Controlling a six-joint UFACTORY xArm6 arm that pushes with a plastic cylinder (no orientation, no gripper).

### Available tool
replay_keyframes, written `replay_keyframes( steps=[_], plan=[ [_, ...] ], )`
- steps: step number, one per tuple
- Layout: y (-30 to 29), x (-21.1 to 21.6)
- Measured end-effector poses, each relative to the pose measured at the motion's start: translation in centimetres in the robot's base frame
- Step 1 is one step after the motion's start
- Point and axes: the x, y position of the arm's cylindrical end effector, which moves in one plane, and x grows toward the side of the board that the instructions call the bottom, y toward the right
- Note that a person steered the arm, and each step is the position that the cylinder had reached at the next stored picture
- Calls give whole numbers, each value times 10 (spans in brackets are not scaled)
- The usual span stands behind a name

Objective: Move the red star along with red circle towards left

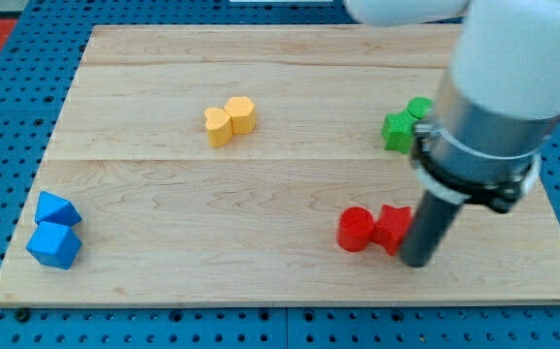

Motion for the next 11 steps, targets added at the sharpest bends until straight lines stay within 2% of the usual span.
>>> replay_keyframes(
  steps=[1,3,4,5,7,9,11],
  plan=[
    [-42,0],
    [77,-4],
    [81,-19],
    [61,-27],
    [-31,-28],
    [-166,-34],
    [-274,-79]
  ],
)
